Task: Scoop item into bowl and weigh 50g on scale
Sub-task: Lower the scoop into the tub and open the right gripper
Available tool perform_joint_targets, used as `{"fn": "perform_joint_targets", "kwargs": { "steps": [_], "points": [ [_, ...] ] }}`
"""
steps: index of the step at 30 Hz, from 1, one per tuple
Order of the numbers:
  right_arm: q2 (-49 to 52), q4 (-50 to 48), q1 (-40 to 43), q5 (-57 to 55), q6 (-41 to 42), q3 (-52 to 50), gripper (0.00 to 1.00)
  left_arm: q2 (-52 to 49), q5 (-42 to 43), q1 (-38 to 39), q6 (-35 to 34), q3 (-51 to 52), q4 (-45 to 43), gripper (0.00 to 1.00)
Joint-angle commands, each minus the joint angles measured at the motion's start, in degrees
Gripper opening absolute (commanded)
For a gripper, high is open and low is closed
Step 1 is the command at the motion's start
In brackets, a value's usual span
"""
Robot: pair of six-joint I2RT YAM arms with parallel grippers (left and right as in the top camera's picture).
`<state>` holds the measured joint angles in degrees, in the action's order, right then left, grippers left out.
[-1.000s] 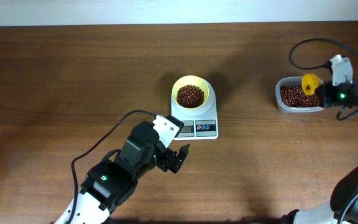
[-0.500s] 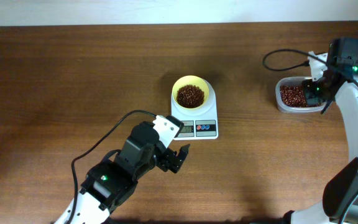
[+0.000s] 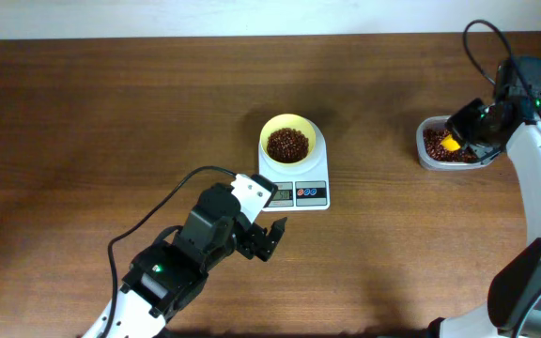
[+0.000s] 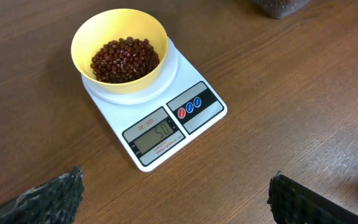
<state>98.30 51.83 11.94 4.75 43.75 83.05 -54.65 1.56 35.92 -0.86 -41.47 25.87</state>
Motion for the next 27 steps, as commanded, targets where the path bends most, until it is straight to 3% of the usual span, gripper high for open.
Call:
{"fn": "perform_joint_targets", "kwargs": {
  "steps": [1, 4, 6, 9, 14, 15, 18, 19, 22, 25, 26, 27],
  "points": [
    [-1.5, -0.2, -0.3, -2.5, 9.0, 1.2, 0.04, 0.0, 0.6, -0.2, 0.9, 0.1, -0.1, 0.99],
    [-1.4, -0.3, -0.2, -2.5, 9.7, 1.1, 0.07, 0.0, 0.6, -0.2, 0.9, 0.1, -0.1, 0.99],
    [-1.4, -0.4, -0.2, -2.5, 9.7, 1.0, 0.30, 0.0, 0.6, -0.2, 0.9, 0.1, -0.1, 0.99],
    [-1.4, -0.4, -0.2, -2.5, 9.7, 0.7, 0.39, 0.0, 0.6, -0.2, 0.9, 0.1, -0.1, 0.99],
    [-1.4, -1.8, -0.2, -2.5, 9.7, 0.7, 0.41, 0.0, 0.6, -0.2, 0.9, 0.1, -0.1, 0.99],
    [-1.4, -1.7, -0.2, -2.5, 9.7, 0.7, 0.51, 0.0, 0.6, -0.2, 0.9, 0.1, -0.1, 0.99],
    [-1.4, -0.5, -0.2, -2.7, 7.2, 0.7, 0.52, 0.0, 0.6, -0.2, 0.9, 0.1, -0.1, 0.99],
    [-1.4, 0.3, -0.2, -3.2, 7.0, 0.7, 0.57, 0.0, 0.6, -0.2, 0.9, 0.1, -0.1, 0.99],
    [-1.4, 3.2, 0.9, -3.7, -0.6, 0.8, 0.78, 0.0, 0.6, -0.2, 0.9, 0.1, -0.1, 0.99],
    [-1.6, 3.5, 3.0, -1.9, -6.8, 1.3, 0.85, 0.0, 0.6, -0.2, 0.9, 0.1, -0.1, 0.99],
    [-1.6, 3.8, 4.6, 2.8, -13.1, 3.0, 0.96, 0.0, 0.6, -0.2, 0.9, 0.1, -0.1, 0.99],
    [-1.6, 4.7, 6.0, 5.9, -18.2, 4.7, 0.99, 0.0, 0.6, -0.2, 0.9, 0.1, -0.1, 0.99]
  ]
}}
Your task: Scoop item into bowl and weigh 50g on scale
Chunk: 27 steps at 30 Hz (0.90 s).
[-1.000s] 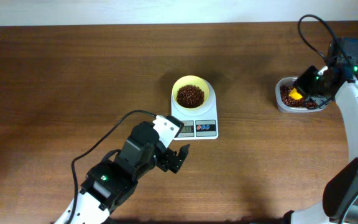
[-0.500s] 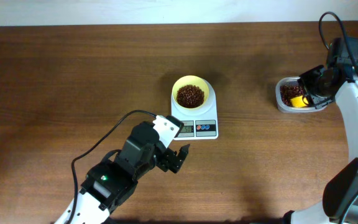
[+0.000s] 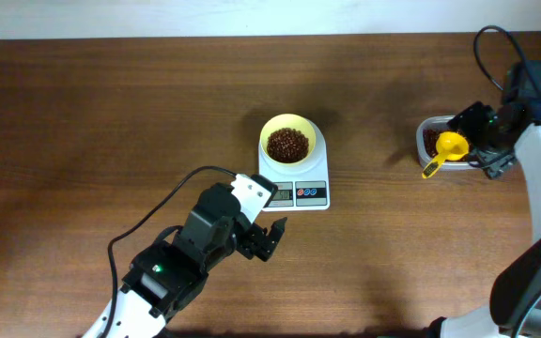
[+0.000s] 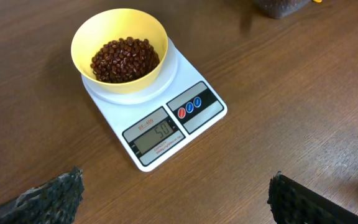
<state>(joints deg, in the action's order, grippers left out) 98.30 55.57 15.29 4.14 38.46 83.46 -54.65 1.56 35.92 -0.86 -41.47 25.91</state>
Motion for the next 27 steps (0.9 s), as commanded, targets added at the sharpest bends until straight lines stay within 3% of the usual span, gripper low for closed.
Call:
{"fn": "perform_joint_targets", "kwargs": {
  "steps": [1, 4, 9, 12, 27],
  "points": [
    [-1.6, 2.2, 3.6, 8.2, -16.5, 5.9, 0.99, 0.0, 0.6, -0.2, 0.9, 0.1, -0.1, 0.99],
    [-1.6, 14.3, 6.5, 10.7, -34.8, 15.0, 0.99, 0.0, 0.6, -0.2, 0.9, 0.1, -0.1, 0.99],
    [-1.6, 32.5, 6.6, 10.2, -53.6, 28.8, 0.99, 0.0, 0.6, -0.2, 0.9, 0.1, -0.1, 0.99],
    [-1.6, 39.0, 6.6, 5.8, -55.2, 34.3, 0.99, 0.0, 0.6, -0.2, 0.9, 0.1, -0.1, 0.99],
    [-1.4, 39.1, 6.6, 5.5, -55.2, 34.3, 0.99, 0.0, 0.6, -0.2, 0.9, 0.1, -0.1, 0.99]
  ]
}}
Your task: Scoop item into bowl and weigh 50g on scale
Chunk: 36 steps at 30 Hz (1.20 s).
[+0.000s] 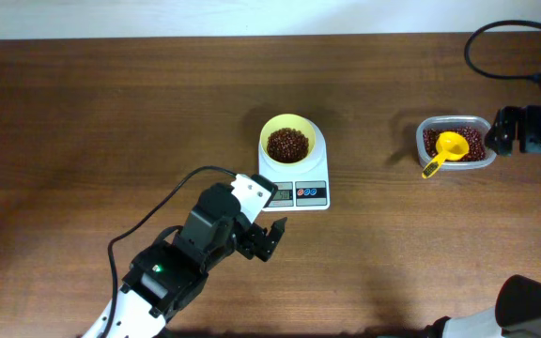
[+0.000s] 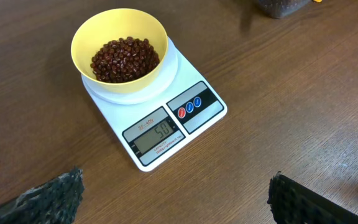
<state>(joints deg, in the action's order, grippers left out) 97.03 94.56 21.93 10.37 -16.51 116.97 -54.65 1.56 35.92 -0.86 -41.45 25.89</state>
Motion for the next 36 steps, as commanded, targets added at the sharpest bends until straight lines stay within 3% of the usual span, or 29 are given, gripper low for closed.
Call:
{"fn": "perform_joint_targets", "kwargs": {
  "steps": [1, 20, 21, 22, 27, 30, 33, 36],
  "points": [
    [-0.1, 0.2, 0.0, -0.7, -0.2, 0.8, 0.99, 0.0, 0.6, -0.2, 0.9, 0.1, -0.1, 0.99],
    [-0.1, 0.2, 0.0, -0.7, -0.2, 0.8, 0.99, 0.0, 0.6, -0.1, -0.2, 0.1, -1.5, 0.99],
    [-0.1, 0.2, 0.0, -0.7, -0.2, 0.8, 0.99, -0.3, 0.3, 0.0, -1.7, 0.1, -2.4, 0.99],
    [-0.1, 0.2, 0.0, -0.7, -0.2, 0.8, 0.99, -1.5, -4.5, 0.0, -7.9, 0.1, -4.2, 0.99],
    [-0.1, 0.2, 0.0, -0.7, -0.2, 0.8, 0.99, -10.3, -18.8, 5.7, -25.6, 0.1, -6.6, 0.99],
    [-0.1, 0.2, 0.0, -0.7, -0.2, 0.8, 0.99, -15.3, -22.3, 10.8, -27.0, 0.1, -11.8, 0.99],
    [-0.1, 0.2, 0.0, -0.7, -0.2, 0.8, 0.99, -19.0, -29.4, 15.6, -37.8, 0.1, -11.8, 0.99],
    [-0.1, 0.2, 0.0, -0.7, -0.2, 0.8, 0.99, -22.2, -31.4, 17.3, -43.5, 0.1, -11.7, 0.99]
  ]
}}
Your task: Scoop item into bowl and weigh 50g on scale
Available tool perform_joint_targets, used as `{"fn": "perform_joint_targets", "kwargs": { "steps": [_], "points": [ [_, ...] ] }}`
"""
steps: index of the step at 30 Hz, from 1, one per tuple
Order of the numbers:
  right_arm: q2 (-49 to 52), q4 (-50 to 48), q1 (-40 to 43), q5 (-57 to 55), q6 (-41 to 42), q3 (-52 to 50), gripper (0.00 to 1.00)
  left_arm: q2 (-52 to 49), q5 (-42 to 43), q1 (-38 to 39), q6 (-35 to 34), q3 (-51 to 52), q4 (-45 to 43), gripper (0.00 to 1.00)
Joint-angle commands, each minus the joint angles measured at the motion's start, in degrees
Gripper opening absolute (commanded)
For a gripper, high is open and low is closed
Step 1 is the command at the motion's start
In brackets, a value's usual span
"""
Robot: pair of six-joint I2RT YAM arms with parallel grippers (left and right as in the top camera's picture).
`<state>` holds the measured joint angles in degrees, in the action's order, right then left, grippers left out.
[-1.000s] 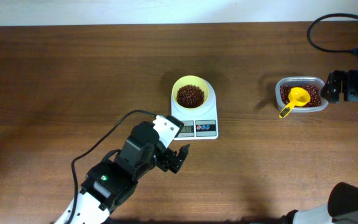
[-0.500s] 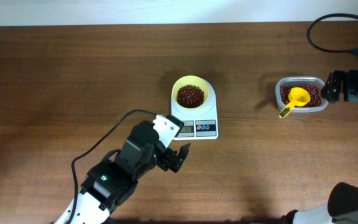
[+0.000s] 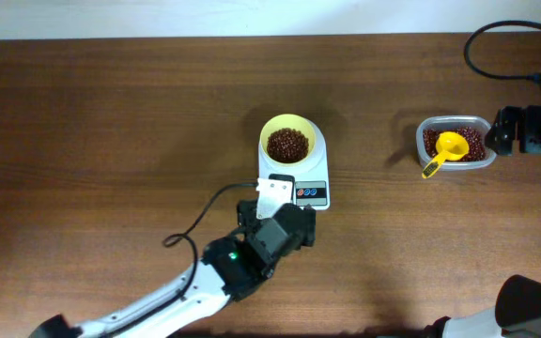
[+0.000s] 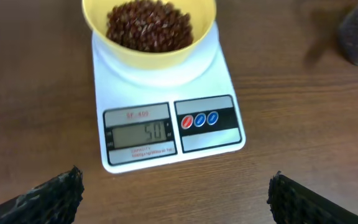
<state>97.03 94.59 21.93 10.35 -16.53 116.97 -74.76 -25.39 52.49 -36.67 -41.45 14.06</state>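
Observation:
A yellow bowl (image 3: 287, 141) of brown beans (image 4: 149, 23) stands on the white scale (image 3: 294, 184), whose display (image 4: 137, 132) reads 50. My left gripper (image 4: 176, 199) hovers just in front of the scale, open and empty, its dark fingertips (image 4: 50, 196) at the frame's bottom corners. In the overhead view the left gripper (image 3: 278, 214) overlaps the scale's front edge. The yellow scoop (image 3: 449, 148) lies in the clear bean container (image 3: 455, 143). My right gripper (image 3: 515, 131) sits just right of that container, apart from the scoop; its jaws are too small to read.
The brown wooden table (image 3: 111, 141) carries the scale at the centre and the bean container at the right; that container also shows blurred in the left wrist view. A black cable (image 3: 496, 33) loops at the far right.
My left arm has moved right and forward, so the gripper now faces the scale squarely and closer. The display still reads 50. Right gripper and scoop are unchanged.
My right gripper held the yellow scoop over the bean container while the scale read 50. Then the scoop lay on the container's rim with the gripper beside it. Then the right gripper had drawn back to the right, scoop left behind. Now my left gripper is close to the scale.

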Motion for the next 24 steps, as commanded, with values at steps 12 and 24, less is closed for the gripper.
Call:
{"fn": "perform_joint_targets", "kwargs": {
  "steps": [12, 24],
  "points": [
    [-0.1, 0.1, 0.0, -0.7, -0.2, 0.8, 0.99, -5.0, -4.2, 0.6, -10.4, 0.1, 0.1, 0.99],
    [-0.1, 0.1, 0.0, -0.7, -0.2, 0.8, 0.99, -0.7, -4.3, 0.5, 0.4, 0.1, -0.1, 0.99]
  ]
}}
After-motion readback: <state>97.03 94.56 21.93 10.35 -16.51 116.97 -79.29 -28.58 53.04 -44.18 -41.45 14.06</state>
